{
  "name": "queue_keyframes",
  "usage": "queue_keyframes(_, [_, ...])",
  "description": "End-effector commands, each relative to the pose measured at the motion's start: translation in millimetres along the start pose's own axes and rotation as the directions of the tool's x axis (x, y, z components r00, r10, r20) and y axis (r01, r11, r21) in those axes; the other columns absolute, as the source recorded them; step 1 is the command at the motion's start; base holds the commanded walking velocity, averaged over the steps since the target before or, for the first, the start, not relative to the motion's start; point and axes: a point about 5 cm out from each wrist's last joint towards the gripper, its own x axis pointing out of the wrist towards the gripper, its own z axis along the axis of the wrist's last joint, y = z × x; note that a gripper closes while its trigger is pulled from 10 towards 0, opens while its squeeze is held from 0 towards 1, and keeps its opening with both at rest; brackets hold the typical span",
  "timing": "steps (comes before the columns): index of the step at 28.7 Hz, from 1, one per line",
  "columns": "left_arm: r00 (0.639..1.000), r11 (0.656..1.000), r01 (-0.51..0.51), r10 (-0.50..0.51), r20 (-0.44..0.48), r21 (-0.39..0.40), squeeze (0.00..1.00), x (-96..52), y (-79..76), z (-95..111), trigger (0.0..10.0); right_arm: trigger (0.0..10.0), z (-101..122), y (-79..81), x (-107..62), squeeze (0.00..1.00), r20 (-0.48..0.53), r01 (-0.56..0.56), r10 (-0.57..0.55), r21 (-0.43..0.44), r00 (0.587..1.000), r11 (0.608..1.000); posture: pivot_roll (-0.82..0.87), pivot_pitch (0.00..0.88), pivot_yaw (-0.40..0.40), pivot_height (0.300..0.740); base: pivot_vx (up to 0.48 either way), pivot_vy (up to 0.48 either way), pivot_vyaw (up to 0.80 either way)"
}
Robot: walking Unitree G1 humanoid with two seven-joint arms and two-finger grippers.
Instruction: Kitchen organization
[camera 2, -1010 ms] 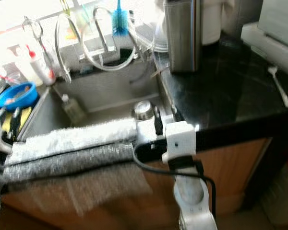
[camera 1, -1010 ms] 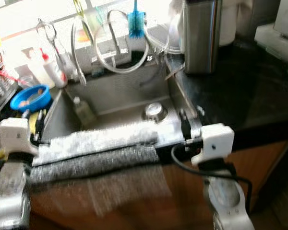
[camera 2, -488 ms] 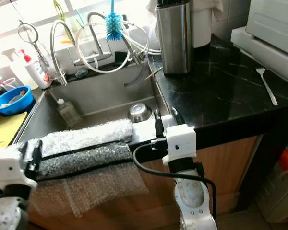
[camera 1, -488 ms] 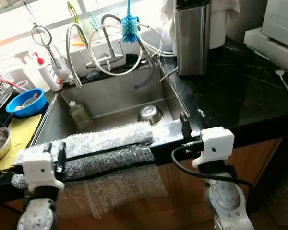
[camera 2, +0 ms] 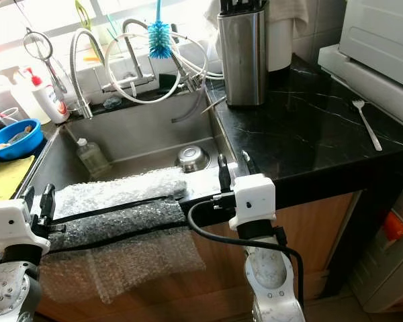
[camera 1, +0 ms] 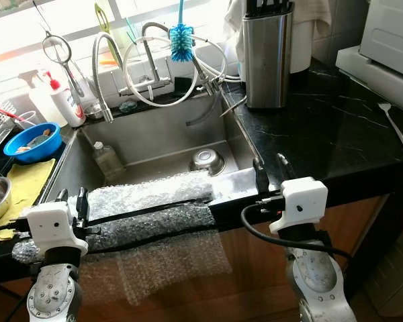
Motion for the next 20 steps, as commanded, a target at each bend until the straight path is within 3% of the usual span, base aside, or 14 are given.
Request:
queue_keyframes(1, [0.998, 0.999, -0.046, 0.047, -0.048, 0.021, 0.0, -2.0, 10.8, -10, 10.0, 10.0, 3, -2.4, 7.9, 0.0, 0.01, -0.004, 0.004, 0.004, 1.0, 1.0, -0.12, 0.0, 0.183, 0.74, 0.0, 0.0, 0.0])
queue_keyframes(5, [0.997, 0.998, -0.051, 0.052, -0.05, 0.025, 0.0, -4.5, 11.3, -12, 10.0, 10.0, 4, -7.5, 11.1, 0.0, 0.016, -0.001, 0.001, -0.004, 1.0, 1.0, -0.12, 0.0, 0.16, 0.74, 0.0, 0.0, 0.0])
queue_keyframes(9, [0.998, 0.996, -0.013, 0.018, -0.058, 0.094, 0.0, -11.0, 17.2, -16, 10.0, 10.0, 2, -13.5, 11.4, 0.0, 0.006, 0.001, -0.001, -0.012, 1.0, 1.0, -0.11, 0.0, 0.14, 0.74, 0.0, 0.0, 0.0])
queue_keyframes(14, [0.999, 0.992, -0.01, 0.016, -0.046, 0.123, 0.0, -13.6, 23.1, -10, 10.0, 10.0, 2, -19.5, 13.5, 0.0, 0.004, 0.002, -0.002, -0.025, 1.0, 1.0, -0.1, 0.0, 0.132, 0.74, 0.0, 0.0, 0.0])
queue_keyframes(20, [0.999, 0.995, 0.01, -0.007, -0.031, 0.095, 0.0, -8.7, 15.6, -7, 10.0, 10.0, 0, -19.1, 12.1, 0.0, -0.011, -0.008, 0.008, -0.018, 1.0, 1.0, -0.1, 0.0, 0.118, 0.74, 0.0, 0.0, 0.0])
